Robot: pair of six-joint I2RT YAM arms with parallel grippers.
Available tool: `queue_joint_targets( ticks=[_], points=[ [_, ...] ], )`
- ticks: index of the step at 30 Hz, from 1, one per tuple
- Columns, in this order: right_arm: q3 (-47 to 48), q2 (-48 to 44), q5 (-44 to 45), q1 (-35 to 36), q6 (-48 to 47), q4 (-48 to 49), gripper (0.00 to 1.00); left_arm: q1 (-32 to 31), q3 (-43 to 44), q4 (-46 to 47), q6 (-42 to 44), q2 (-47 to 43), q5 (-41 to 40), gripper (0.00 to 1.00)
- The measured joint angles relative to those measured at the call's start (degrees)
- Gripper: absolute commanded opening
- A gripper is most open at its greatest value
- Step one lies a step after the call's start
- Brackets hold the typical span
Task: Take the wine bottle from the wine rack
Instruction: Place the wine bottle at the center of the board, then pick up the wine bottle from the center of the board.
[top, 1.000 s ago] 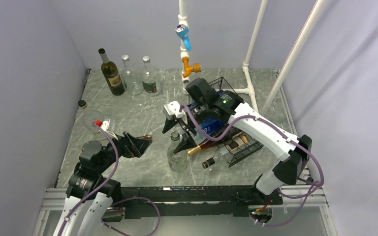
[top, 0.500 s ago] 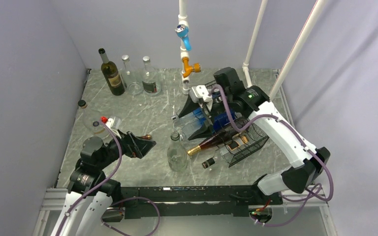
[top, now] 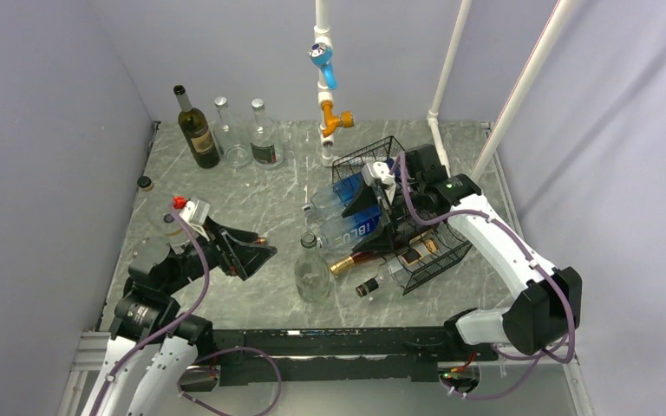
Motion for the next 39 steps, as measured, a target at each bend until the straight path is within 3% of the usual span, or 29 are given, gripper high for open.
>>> queue_joint_targets(
  ticks=[7, 16, 19, 27, 39],
  points=[
    [-3.65, -0.15, -0.96, -2.64, 3.54, 6.88, 0.99, -3.85, 3.02, 3.34, 3.67, 2.75, 2.01, 0.99],
    [-5.38, -0.20, -1.97, -3.72, 5.42, 11.02, 0.99, -20.11, 3.23, 8.57, 16.35, 7.39, -0.85, 0.99],
    [-5.75, -0.20, -2.10, -4.00, 5.55, 11.61, 0.99, -22.93, 2.32, 10.99, 21.81, 8.90, -1.97, 0.99],
    [-5.90, -0.20, -2.12, -4.44, 5.46, 11.96, 0.99, -24.81, -5.25, 20.74, 30.36, 10.88, -4.00, 0.99],
    [-6.47, -0.20, -2.38, -4.72, 5.29, 11.96, 0.99, -25.27, -10.64, 35.30, 30.67, 14.21, -5.88, 0.99]
  ],
)
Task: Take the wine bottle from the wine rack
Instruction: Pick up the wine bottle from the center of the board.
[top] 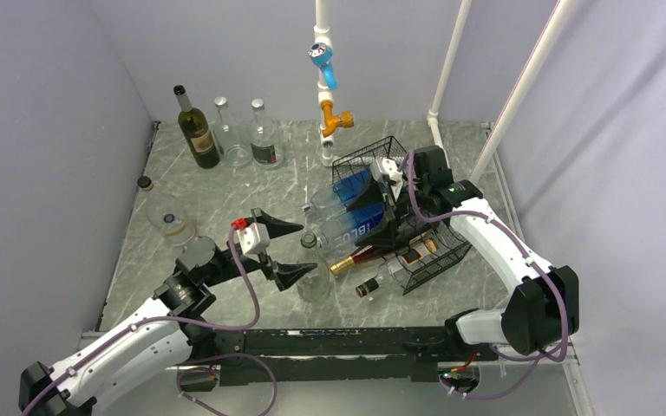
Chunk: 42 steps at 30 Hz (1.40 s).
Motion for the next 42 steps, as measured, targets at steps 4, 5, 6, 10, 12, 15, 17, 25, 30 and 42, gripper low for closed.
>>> queue_joint_targets(
  ticks=[4, 5, 6, 10, 12, 15, 17, 25, 30, 42],
  points=[
    [-0.07, 0.00, -0.46, -0.11, 0.00, 0.00, 0.99, 0.00, -0.39, 1.97, -1.66, 1.51, -0.35, 0.99],
    [-0.07, 0.00, -0.59, -0.15, -0.02, 0.00, 0.99, 0.00, -0.42, 2.19, -1.92, 1.70, -0.48, 0.99],
    [-0.07, 0.00, -0.70, -0.17, -0.02, 0.00, 0.99, 0.00, -0.44, 2.58, -2.29, 2.08, -0.55, 0.99],
    [-0.07, 0.00, -0.85, -0.26, -0.22, -0.02, 0.99, 0.00, -0.59, 4.09, -3.50, 3.02, -0.59, 0.99],
    [-0.07, 0.00, -0.98, -0.31, -0.26, -0.02, 0.99, 0.00, -0.92, 4.81, -3.76, 3.10, -0.52, 0.99],
    [-0.07, 0.00, -1.01, -0.35, -0.33, -0.02, 0.99, 0.00, -1.42, 6.05, -3.78, 3.28, -0.15, 0.99],
    [-0.07, 0.00, -1.01, -0.35, -0.37, -0.02, 0.99, 0.00, -1.64, 6.93, -3.80, 3.54, 0.52, 0.99],
    [-0.07, 0.00, -1.03, -0.37, -0.74, -0.17, 0.99, -0.02, -3.32, 10.71, -4.11, 3.85, 1.27, 0.95],
    [-0.07, 0.02, -1.03, -0.48, -0.87, -0.35, 0.99, -0.02, -4.00, 12.26, -4.24, 3.80, 1.29, 0.91],
    [-0.07, 0.66, -1.05, -0.48, -1.51, -0.72, 0.99, -0.11, -4.37, 15.74, -4.79, 4.70, 2.32, 0.80]
  ],
)
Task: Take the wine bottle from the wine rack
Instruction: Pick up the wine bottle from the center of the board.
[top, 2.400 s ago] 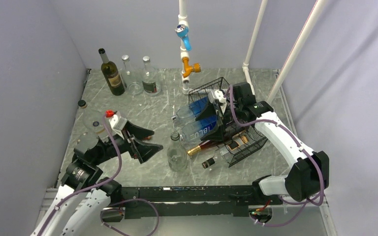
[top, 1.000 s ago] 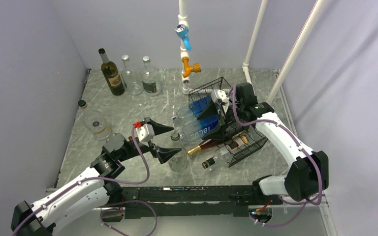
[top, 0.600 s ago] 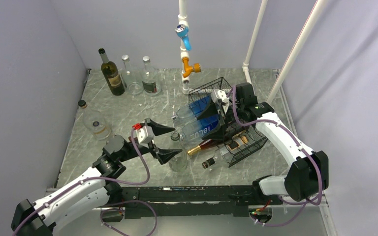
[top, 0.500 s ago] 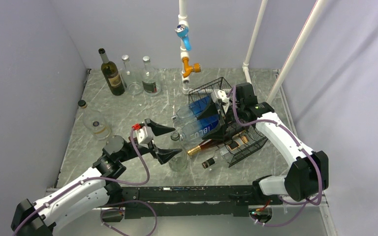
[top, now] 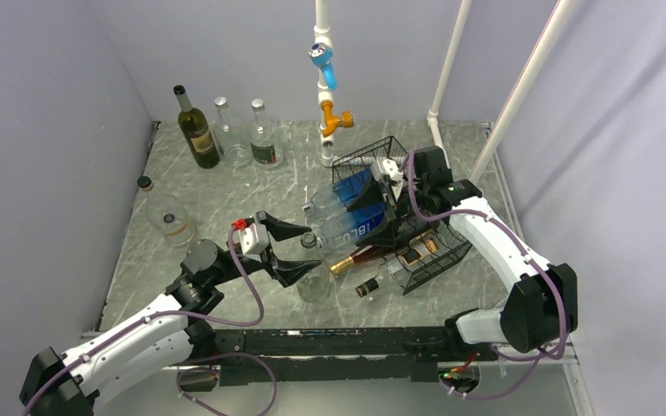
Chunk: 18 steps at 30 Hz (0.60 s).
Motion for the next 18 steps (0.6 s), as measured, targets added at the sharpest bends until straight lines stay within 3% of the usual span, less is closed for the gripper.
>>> queue_joint_targets(
  ticks=[10, 18],
  points=[
    [0.00, 0.13, 0.00, -0.24, -0.74, -0.55, 0.99, -0.11, -0.24, 0.96, -0.39, 1.36, 0.85, 0.77],
    [0.00, 0.42, -0.02, -0.26, -1.07, -1.11, 0.99, -0.22, -0.26, 1.64, -0.48, 1.33, 0.87, 0.68]
  ],
)
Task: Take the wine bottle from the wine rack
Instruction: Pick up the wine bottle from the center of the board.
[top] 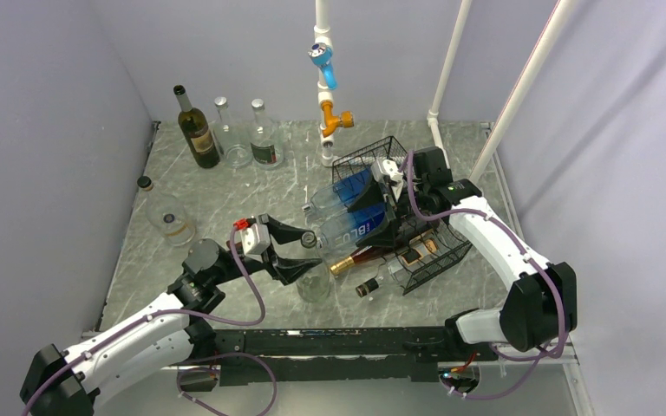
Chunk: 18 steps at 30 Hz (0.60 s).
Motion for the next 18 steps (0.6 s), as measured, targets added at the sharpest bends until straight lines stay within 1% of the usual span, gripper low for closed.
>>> queue_joint_targets(
  ticks=[4, 7, 12, 14, 15, 18],
  points=[
    [0.00, 0.00, 0.00, 0.00, -0.09, -0.15, 0.99, -0.04, 0.00, 0.04, -0.02, 0.07, 0.24, 0.62],
    [0.00, 0.00, 0.00, 0.00, -0.28, -0.22, 0.99, -0.07, 0.00, 0.04, -0.02, 0.42, 0.39, 0.55],
    [0.00, 0.11, -0.02, -0.07, -0.94, -0.94, 0.99, -0.11, 0.04, -0.02, -0.42, 0.74, 0.50, 0.21],
    [0.00, 0.22, -0.02, -0.11, -1.18, -1.36, 0.99, -0.11, 0.11, -0.13, -0.33, 0.74, 0.46, 0.03],
    [0.00, 0.26, -0.04, -0.11, -1.27, -1.46, 0.99, -0.15, 0.20, -0.26, -0.72, 0.74, 0.46, 0.00],
    [0.00, 0.44, -0.07, -0.11, -1.31, -1.81, 0.99, -0.26, 0.85, -1.60, -0.35, 0.74, 0.57, 0.00]
  ],
)
